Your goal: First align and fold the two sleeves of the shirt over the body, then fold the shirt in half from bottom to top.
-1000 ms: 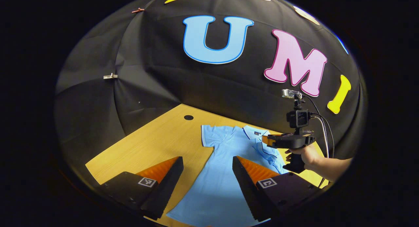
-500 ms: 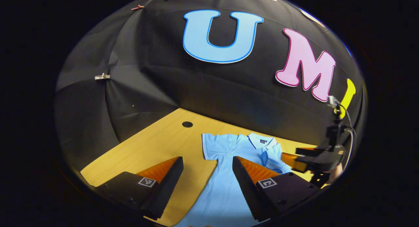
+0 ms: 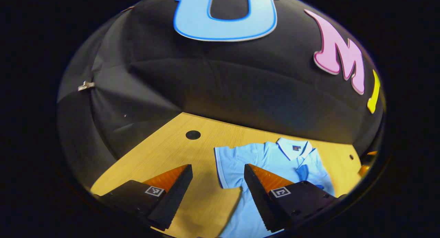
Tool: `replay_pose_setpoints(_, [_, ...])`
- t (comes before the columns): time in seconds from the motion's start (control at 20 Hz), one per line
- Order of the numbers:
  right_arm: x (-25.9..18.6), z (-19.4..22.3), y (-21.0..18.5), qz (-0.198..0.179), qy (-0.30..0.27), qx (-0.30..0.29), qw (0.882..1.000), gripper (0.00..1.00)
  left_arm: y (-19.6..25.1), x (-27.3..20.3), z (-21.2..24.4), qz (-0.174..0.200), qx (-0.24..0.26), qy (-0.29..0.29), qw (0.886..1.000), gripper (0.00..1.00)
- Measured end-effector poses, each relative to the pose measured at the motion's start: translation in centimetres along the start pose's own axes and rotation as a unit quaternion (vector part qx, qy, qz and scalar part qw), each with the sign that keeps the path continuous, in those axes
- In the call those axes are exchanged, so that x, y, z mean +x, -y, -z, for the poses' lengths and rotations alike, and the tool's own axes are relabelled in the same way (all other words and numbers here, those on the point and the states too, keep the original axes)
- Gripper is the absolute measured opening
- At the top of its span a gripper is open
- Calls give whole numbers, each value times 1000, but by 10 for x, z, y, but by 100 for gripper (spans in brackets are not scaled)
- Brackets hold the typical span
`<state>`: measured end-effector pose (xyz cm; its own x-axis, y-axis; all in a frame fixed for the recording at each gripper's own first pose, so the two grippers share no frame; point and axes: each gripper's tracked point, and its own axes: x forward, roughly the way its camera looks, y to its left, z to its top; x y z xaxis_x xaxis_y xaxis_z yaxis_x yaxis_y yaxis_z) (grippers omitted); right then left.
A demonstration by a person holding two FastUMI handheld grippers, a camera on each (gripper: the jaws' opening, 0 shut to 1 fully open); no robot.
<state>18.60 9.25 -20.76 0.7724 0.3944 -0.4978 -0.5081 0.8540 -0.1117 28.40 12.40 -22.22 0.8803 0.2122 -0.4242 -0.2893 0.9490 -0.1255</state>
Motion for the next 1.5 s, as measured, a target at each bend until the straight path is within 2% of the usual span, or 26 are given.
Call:
replay_pose_setpoints(0.1, [-16,-2,12,7,9,-4,1000,98,9,30,1,14,13,-12,1000,97])
replay_pose_setpoints(0.15, [-24,-2,19,12,13,-3,1000,95,13,47,-1,21,19,-13,1000,97])
replay_pose_setpoints(0.2, [-29,0,25,16,15,1,1000,98,17,63,0,29,25,-17,999,96])
replay_pose_setpoints(0.35, [-43,14,41,30,6,16,999,98,26,104,7,39,37,-35,998,96])
replay_pose_setpoints(0.4, [-46,22,44,32,-3,24,999,98,27,115,11,38,41,-41,998,92])
replay_pose_setpoints(0.45, [-49,29,44,28,-10,37,999,98,28,124,17,41,45,-48,997,96])
replay_pose_setpoints(0.7, [-55,51,51,37,-22,64,997,98,25,146,44,29,61,-79,995,96])
replay_pose_setpoints(0.85, [-55,56,52,39,-23,64,997,96,24,144,40,38,63,-76,994,98])
replay_pose_setpoints(0.9, [-55,58,53,40,-22,65,997,96,23,144,38,46,67,-77,994,95])
replay_pose_setpoints(0.95, [-56,59,53,42,-22,67,997,96,25,143,36,52,69,-77,993,89])
replay_pose_setpoints(1.15, [-57,71,55,47,-30,80,995,96,42,150,39,73,57,-69,993,36])
replay_pose_setpoints(1.25, [-57,74,58,52,-31,84,995,96,44,148,34,79,47,-62,994,27])
replay_pose_setpoints(1.3, [-57,76,60,55,-31,85,994,96,46,149,33,78,39,-61,994,13])
replay_pose_setpoints(1.4, [-58,79,64,60,-32,90,994,96,48,149,34,72,44,-67,994,7])
replay_pose_setpoints(1.5, [-59,81,67,63,-32,97,993,96,52,146,33,69,54,-73,993,6])
